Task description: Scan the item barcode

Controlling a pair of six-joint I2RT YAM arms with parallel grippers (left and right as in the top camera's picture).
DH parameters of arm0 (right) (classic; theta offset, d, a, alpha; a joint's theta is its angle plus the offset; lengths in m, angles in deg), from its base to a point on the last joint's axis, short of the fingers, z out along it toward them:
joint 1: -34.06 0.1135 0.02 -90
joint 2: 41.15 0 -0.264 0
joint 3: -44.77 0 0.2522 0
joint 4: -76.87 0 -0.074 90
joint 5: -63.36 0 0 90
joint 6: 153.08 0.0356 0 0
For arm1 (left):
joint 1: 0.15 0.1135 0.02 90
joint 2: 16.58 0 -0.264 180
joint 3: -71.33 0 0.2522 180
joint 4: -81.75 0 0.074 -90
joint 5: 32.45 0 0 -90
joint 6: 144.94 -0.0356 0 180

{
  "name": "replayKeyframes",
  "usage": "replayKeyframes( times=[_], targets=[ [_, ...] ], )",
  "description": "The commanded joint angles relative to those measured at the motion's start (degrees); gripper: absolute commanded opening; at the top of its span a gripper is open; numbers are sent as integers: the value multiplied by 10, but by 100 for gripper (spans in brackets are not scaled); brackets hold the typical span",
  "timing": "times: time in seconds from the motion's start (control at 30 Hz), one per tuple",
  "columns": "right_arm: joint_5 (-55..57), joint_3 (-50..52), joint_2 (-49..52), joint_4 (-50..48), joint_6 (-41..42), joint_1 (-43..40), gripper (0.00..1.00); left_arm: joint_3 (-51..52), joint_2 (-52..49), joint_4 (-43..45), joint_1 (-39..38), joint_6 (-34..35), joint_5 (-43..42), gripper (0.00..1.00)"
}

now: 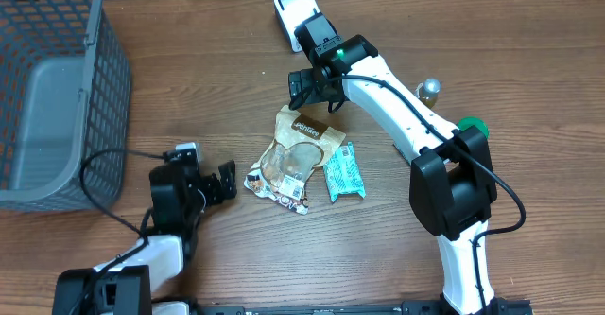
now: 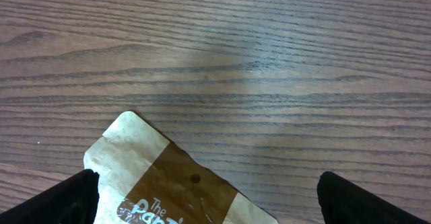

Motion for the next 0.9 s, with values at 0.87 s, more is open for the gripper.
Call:
replayKeyframes(
  times=[0.87],
  targets=[
    [6, 2, -14, -2, 2, 1, 100, 115, 362, -228, -1, 16, 71, 99]
  ],
)
